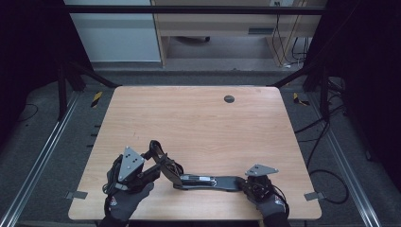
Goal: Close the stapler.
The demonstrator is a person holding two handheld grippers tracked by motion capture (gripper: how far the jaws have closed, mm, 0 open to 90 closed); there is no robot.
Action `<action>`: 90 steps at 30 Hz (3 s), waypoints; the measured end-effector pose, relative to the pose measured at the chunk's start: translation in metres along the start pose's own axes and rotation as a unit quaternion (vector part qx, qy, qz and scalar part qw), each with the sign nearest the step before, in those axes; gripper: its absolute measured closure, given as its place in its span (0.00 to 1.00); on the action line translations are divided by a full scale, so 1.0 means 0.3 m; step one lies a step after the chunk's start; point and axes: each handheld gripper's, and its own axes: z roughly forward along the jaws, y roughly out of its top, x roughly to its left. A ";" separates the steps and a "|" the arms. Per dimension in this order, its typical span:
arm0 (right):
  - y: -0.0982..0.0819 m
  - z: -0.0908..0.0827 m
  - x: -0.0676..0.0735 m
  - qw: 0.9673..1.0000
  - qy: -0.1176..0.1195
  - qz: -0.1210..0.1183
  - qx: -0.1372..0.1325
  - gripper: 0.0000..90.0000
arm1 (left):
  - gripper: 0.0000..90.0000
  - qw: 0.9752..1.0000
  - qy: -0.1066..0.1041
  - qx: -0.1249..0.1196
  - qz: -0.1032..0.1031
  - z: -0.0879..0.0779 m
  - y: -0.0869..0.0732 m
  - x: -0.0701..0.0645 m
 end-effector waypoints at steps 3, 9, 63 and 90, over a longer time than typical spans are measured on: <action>0.000 0.000 -0.001 1.000 0.001 0.001 0.000 1.00 | 0.64 1.000 -0.002 0.000 0.005 0.005 0.004 -0.008; 0.000 0.000 0.000 1.000 0.001 0.001 0.000 1.00 | 0.65 1.000 -0.003 0.000 0.013 0.013 0.013 -0.026; 0.000 0.003 -0.002 1.000 0.003 -0.003 -0.002 1.00 | 0.65 0.995 0.008 0.007 0.095 0.088 0.055 -0.165; -0.002 0.002 -0.001 1.000 0.005 0.002 -0.003 1.00 | 0.65 0.993 0.018 0.009 0.120 0.115 0.059 -0.219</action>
